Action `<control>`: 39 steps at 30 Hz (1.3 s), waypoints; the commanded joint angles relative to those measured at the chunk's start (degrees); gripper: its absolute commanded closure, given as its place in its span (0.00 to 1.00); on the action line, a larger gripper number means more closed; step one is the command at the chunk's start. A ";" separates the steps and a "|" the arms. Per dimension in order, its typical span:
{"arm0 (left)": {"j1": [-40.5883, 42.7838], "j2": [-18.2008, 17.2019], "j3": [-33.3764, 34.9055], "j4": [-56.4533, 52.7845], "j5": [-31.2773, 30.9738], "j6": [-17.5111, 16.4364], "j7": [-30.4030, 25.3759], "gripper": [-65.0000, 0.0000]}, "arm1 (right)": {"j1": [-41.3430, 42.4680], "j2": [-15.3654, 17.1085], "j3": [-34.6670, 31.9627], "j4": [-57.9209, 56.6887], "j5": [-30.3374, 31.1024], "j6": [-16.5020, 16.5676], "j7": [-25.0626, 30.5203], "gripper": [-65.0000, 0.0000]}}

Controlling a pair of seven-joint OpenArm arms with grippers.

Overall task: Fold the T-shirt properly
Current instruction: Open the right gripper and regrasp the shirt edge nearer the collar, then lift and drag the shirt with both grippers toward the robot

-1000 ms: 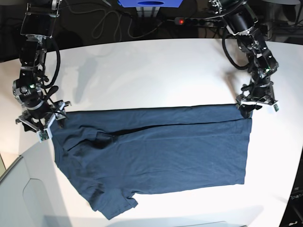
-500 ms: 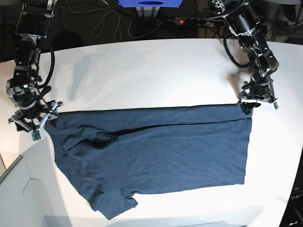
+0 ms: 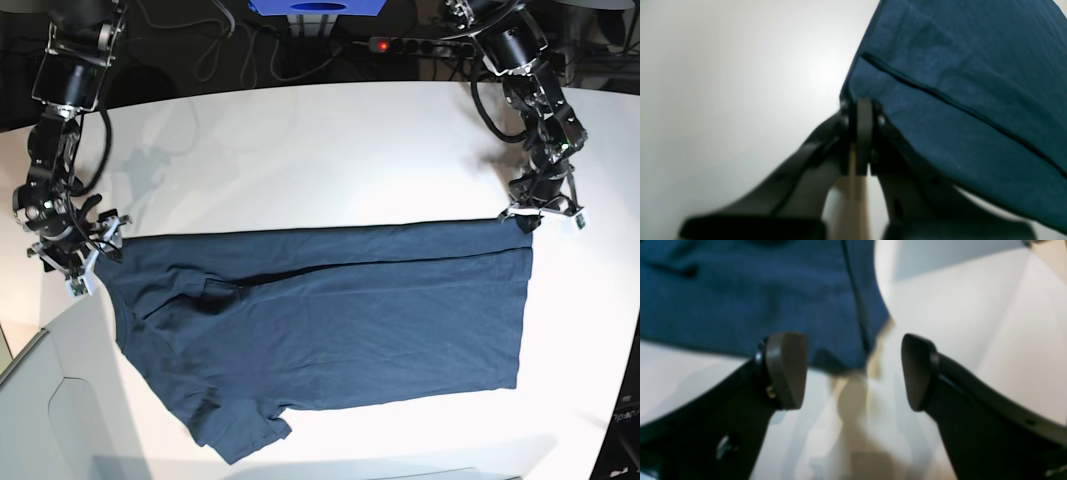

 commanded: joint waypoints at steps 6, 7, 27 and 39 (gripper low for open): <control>-0.25 -0.88 -0.06 0.75 -0.41 -0.44 -0.73 1.00 | 3.87 0.88 0.40 -4.42 0.25 1.10 1.08 0.35; -0.16 -0.88 -0.06 0.75 -0.41 -0.44 -0.73 1.00 | 4.31 0.88 0.40 -5.65 0.25 1.10 1.08 0.35; 1.51 -0.71 -0.06 1.01 -0.41 -0.44 -0.65 1.00 | 0.00 1.23 -0.04 -13.74 0.16 1.89 5.83 1.00; 6.79 -0.36 -0.06 15.78 -0.76 -0.08 -0.12 1.00 | -9.58 1.67 0.40 10.88 -0.10 7.08 0.20 1.00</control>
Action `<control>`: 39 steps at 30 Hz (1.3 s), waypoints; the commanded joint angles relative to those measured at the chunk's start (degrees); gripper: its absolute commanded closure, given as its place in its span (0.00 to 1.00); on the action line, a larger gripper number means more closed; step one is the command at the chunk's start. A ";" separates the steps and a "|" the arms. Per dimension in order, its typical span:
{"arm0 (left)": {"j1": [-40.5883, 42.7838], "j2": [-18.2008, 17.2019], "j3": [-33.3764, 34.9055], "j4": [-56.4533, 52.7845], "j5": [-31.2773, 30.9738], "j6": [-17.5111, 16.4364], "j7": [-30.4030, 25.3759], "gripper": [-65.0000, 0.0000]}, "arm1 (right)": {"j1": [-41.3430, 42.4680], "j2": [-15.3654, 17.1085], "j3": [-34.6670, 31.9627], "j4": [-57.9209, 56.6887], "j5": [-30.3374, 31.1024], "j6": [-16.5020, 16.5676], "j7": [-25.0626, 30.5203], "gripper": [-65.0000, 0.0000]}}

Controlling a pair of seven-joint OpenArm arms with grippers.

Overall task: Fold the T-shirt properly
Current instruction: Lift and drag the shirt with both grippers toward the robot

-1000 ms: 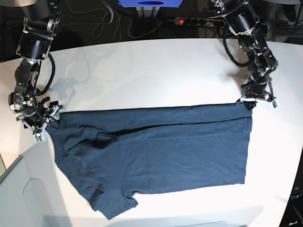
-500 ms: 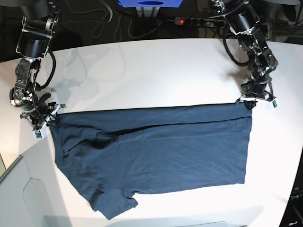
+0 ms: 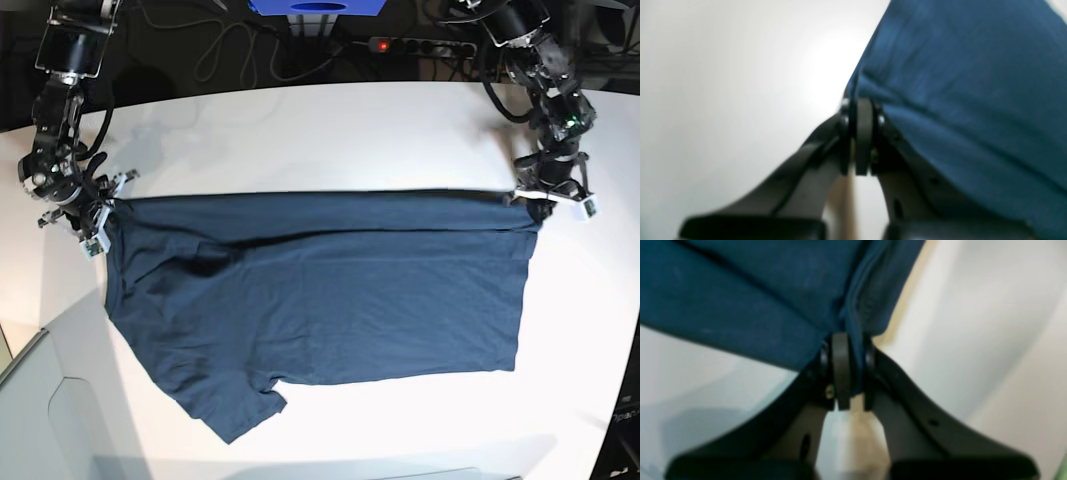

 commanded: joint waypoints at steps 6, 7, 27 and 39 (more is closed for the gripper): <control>-1.50 -1.28 -0.13 7.55 -0.57 -0.04 0.55 1.00 | 4.38 2.07 0.51 10.65 0.49 0.78 -5.26 1.00; -2.82 -1.28 -0.13 8.08 -0.57 -0.04 1.78 1.00 | 5.52 2.07 0.51 11.26 0.49 0.78 -6.58 1.00; -10.82 -2.60 -0.39 6.14 -0.21 -0.04 7.32 1.00 | 21.70 -0.04 1.74 5.90 0.84 0.87 -12.29 1.00; -6.34 -1.89 -0.56 6.85 -0.83 -0.04 7.05 1.00 | 10.97 0.14 4.03 11.88 0.57 0.87 -11.85 1.00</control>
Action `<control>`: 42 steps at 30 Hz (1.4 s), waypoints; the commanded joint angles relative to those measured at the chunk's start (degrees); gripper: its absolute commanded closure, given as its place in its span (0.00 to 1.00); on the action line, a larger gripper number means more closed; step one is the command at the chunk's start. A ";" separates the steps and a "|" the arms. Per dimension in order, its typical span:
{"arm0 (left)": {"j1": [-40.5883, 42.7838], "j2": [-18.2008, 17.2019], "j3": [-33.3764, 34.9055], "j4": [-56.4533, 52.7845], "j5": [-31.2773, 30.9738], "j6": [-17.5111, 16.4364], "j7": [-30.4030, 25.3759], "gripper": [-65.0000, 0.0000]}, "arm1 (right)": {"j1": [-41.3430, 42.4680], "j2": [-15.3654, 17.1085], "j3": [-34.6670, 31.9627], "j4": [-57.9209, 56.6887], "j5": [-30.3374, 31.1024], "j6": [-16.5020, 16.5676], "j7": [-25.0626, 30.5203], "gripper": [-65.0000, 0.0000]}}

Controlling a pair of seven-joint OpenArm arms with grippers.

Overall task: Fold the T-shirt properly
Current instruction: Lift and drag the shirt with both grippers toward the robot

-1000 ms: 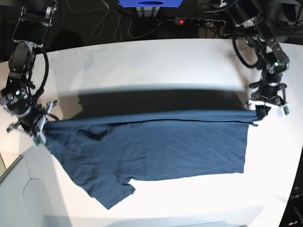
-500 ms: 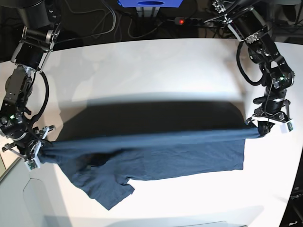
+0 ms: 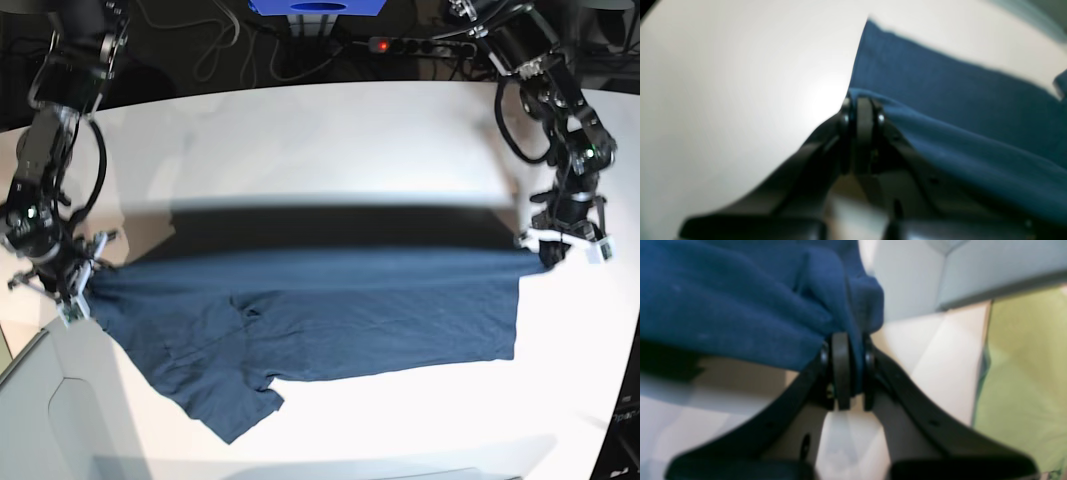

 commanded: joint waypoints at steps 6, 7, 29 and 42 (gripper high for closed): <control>6.07 0.06 -0.48 2.18 -0.44 0.18 -1.49 1.00 | -8.14 1.34 2.57 2.92 -0.43 0.35 0.69 1.00; 7.65 0.50 -0.83 3.14 -0.44 0.18 -1.49 1.00 | -9.54 1.43 2.57 2.92 -0.43 0.35 0.69 1.00; 27.78 12.63 -12.17 14.22 -0.52 -0.35 -1.49 1.00 | -32.93 1.96 5.39 9.52 -0.69 0.44 6.41 1.00; 28.31 10.17 -11.91 0.59 -0.44 -0.35 -1.49 1.00 | -31.26 -1.56 5.21 9.17 -3.51 -0.97 6.41 1.00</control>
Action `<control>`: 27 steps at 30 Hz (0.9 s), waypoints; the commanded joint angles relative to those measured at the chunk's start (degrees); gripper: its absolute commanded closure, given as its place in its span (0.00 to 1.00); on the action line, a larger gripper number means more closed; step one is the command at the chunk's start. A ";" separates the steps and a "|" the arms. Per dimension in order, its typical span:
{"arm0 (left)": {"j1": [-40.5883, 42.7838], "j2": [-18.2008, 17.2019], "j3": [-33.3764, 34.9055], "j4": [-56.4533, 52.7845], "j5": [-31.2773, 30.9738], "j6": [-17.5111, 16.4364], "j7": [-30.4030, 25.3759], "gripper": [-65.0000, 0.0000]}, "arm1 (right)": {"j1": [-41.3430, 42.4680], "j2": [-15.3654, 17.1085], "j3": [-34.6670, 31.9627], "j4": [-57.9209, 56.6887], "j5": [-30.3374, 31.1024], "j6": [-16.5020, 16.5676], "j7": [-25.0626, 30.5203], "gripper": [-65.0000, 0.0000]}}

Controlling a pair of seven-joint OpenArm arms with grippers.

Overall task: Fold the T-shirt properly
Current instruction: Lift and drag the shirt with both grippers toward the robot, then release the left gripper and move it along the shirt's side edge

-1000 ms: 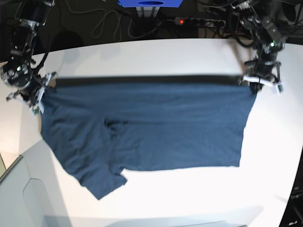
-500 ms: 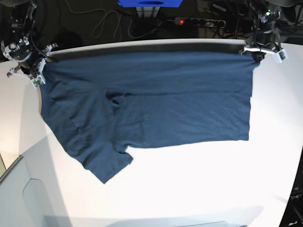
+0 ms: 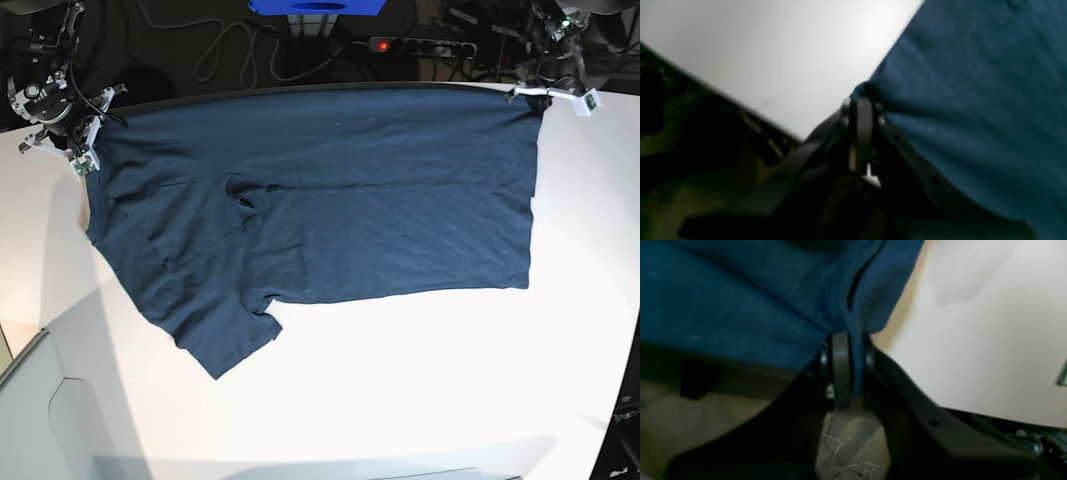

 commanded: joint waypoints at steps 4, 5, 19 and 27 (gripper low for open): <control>0.58 -2.68 0.18 -1.36 1.07 0.77 2.68 1.00 | 0.77 -2.17 0.58 1.30 -6.56 -0.36 0.42 1.00; 0.66 -3.03 0.18 -1.36 0.54 0.77 2.68 1.00 | 0.77 -2.61 0.40 1.30 -7.61 -0.36 0.42 1.00; 3.83 -2.33 0.18 0.93 -1.30 0.77 2.68 1.00 | -0.90 -3.75 2.87 2.97 -8.84 1.22 0.42 0.70; 4.71 -0.48 -0.26 9.63 -0.95 1.29 3.30 0.72 | -0.46 -4.01 5.41 6.93 -8.84 5.88 0.33 0.43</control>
